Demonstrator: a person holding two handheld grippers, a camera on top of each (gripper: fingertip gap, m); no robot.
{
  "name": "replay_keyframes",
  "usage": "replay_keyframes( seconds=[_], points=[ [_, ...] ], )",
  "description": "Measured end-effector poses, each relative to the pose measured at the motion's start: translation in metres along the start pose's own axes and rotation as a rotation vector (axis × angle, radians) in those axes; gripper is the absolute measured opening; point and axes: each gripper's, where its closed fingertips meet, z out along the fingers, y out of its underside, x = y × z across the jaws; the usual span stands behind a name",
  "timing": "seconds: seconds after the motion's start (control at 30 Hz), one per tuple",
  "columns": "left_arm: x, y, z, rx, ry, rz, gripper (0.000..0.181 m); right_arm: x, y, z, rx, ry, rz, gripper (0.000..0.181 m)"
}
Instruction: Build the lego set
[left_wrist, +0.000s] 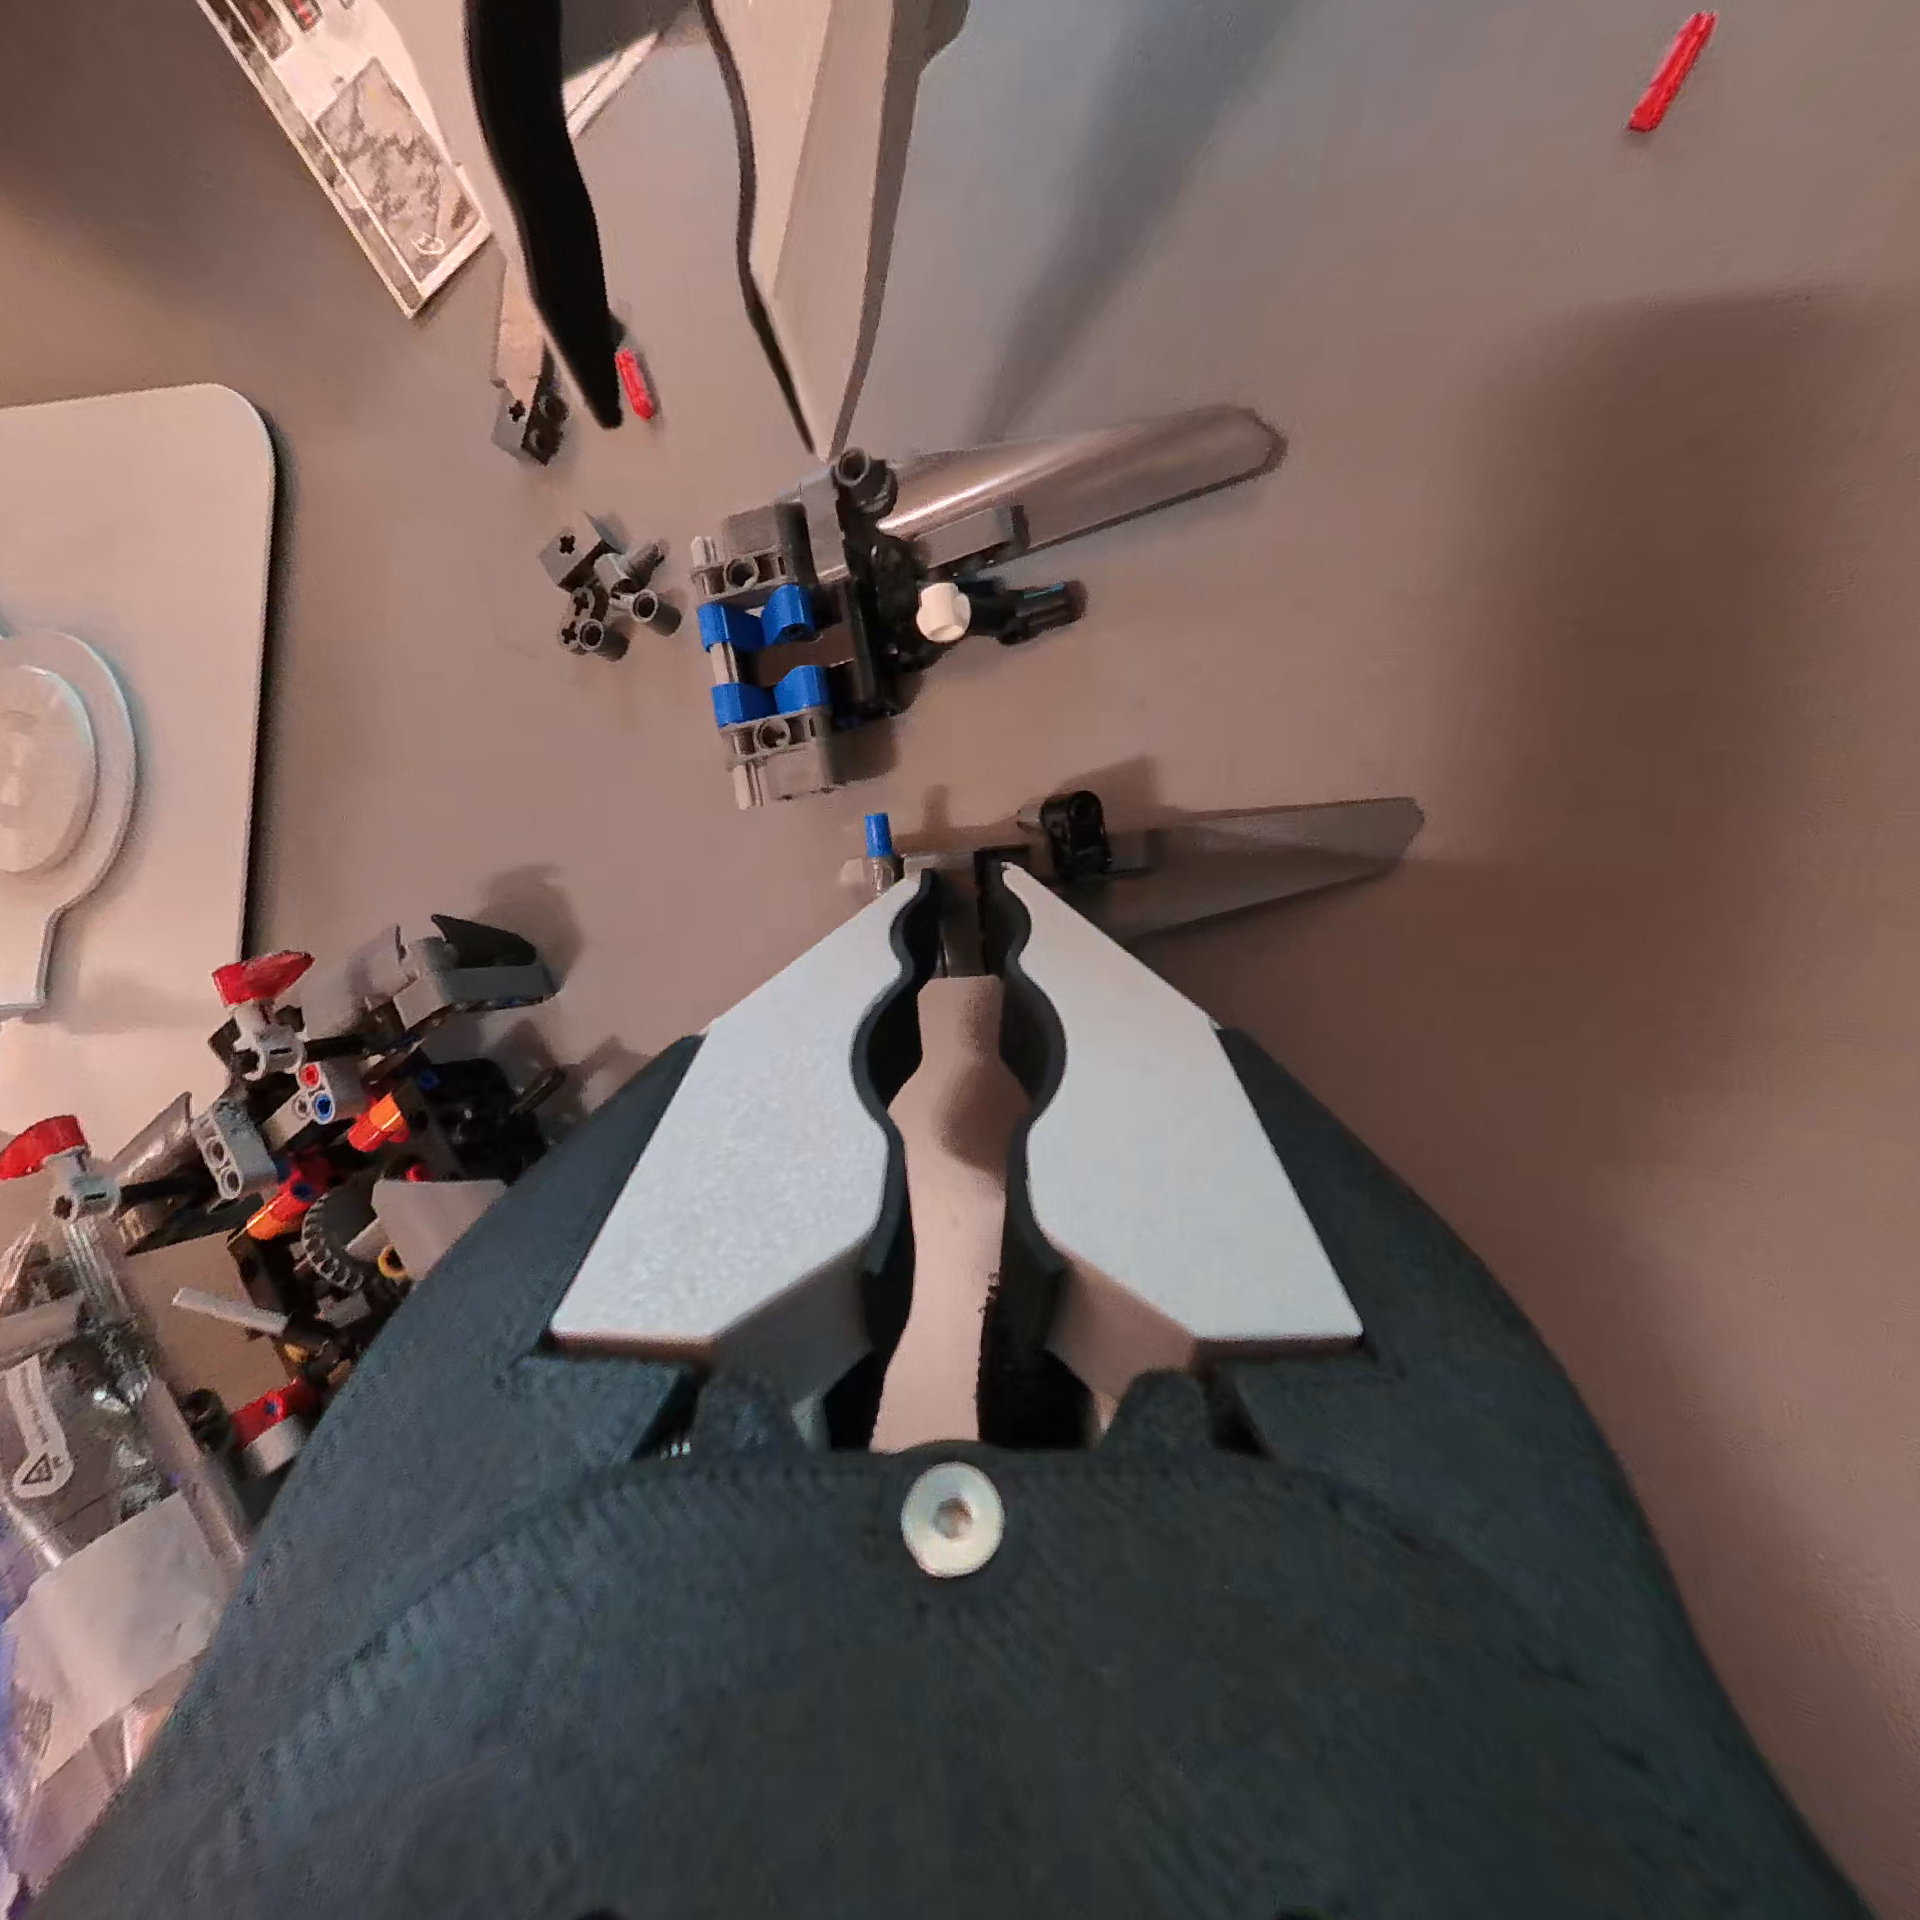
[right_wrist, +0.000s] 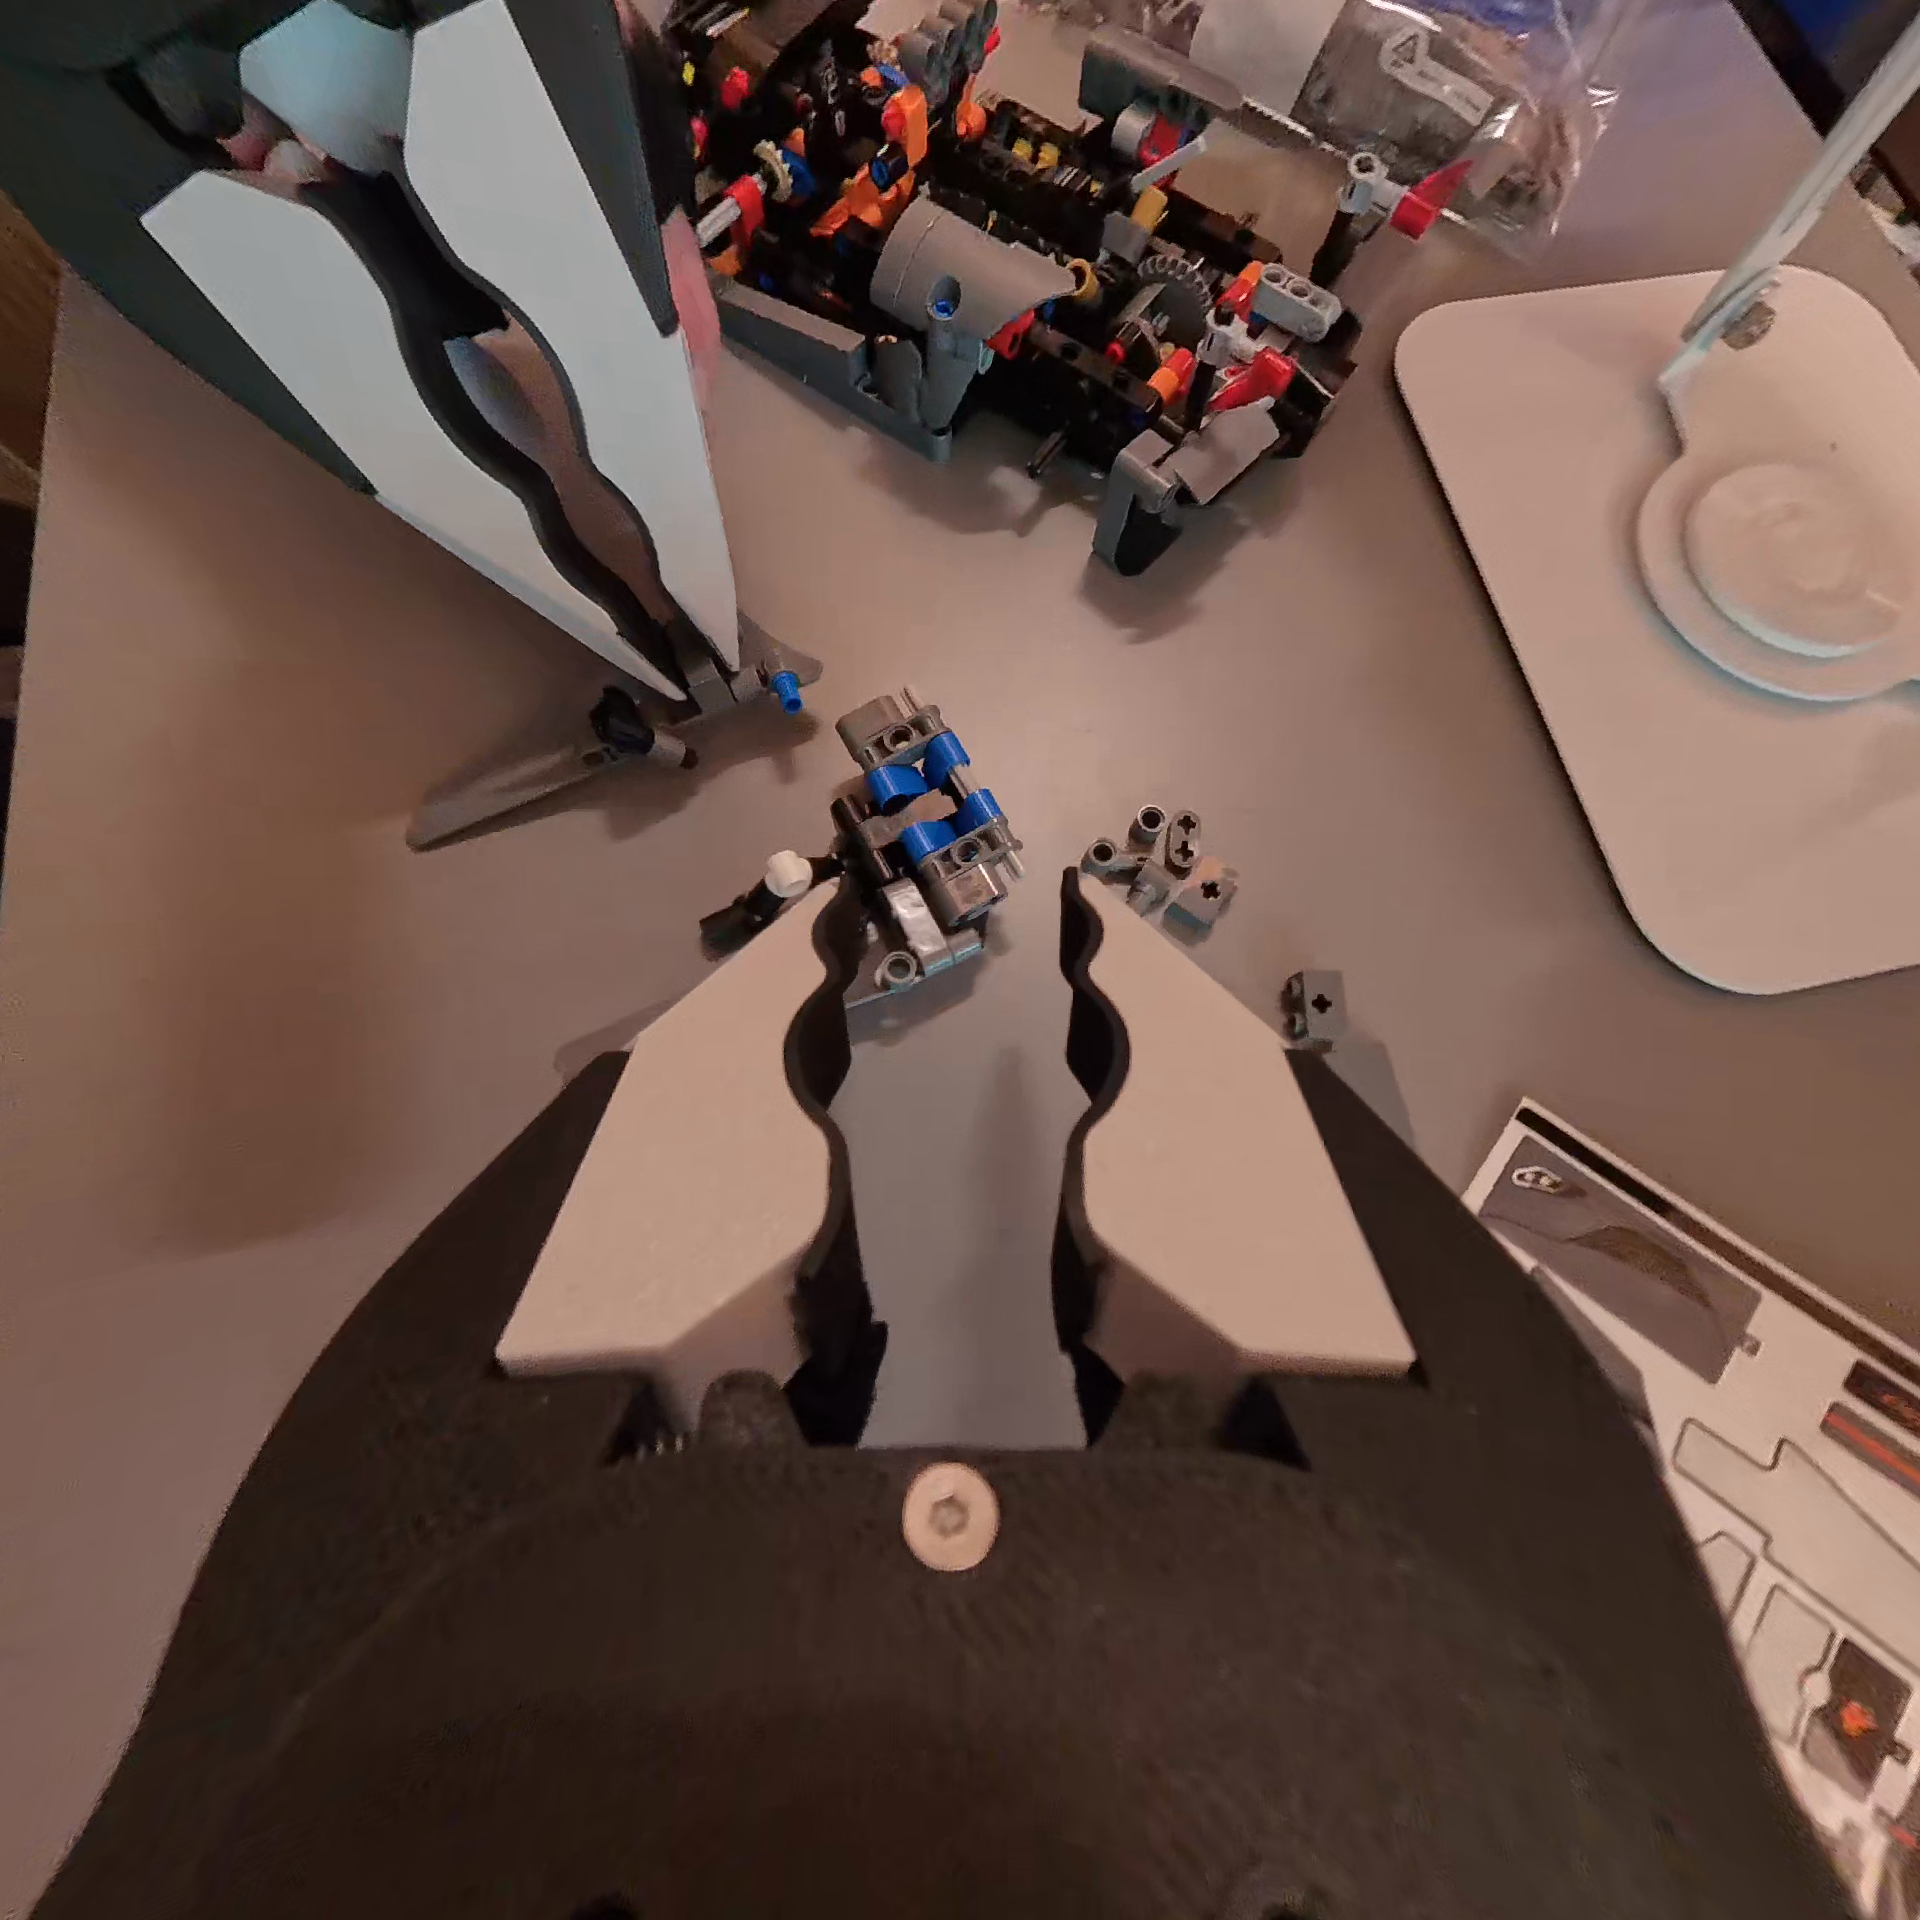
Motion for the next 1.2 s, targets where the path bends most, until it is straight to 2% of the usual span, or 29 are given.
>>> replay_keyframes(
  seconds=[0.03, 0.2, 0.4, 0.53, 0.63, 0.77, 1.2],
  points=[
    [0.0, -0.001, 0.001, 0.003, 0.005, -0.004, 0.006, 0.002, 0.0, 0.002, -0.008, -0.006, -0.004, 0.036],
    [0.0, 0.001, 0.009, 0.003, 0.032, -0.014, 0.006, 0.001, 0.002, 0.013, 0.002, -0.054, -0.01, 0.037],
    [-0.001, -0.001, 0.013, 0.028, 0.036, -0.025, 0.006, -0.002, 0.001, 0.023, 0.027, -0.047, -0.032, 0.053],
    [-0.001, -0.001, 0.013, 0.035, 0.035, -0.024, 0.006, -0.007, -0.002, 0.031, 0.029, -0.07, -0.055, 0.056],
    [-0.001, -0.001, 0.013, 0.041, 0.034, -0.028, 0.006, -0.012, 0.0, 0.037, 0.012, -0.086, -0.077, 0.055],
    [0.001, -0.003, 0.013, 0.055, 0.038, -0.027, 0.006, -0.014, 0.004, 0.041, 0.0, -0.089, -0.105, 0.042],
    [0.006, -0.007, 0.014, 0.072, 0.037, -0.012, 0.006, -0.028, 0.003, 0.026, 0.083, -0.251, -0.055, 0.04]
  ],
)
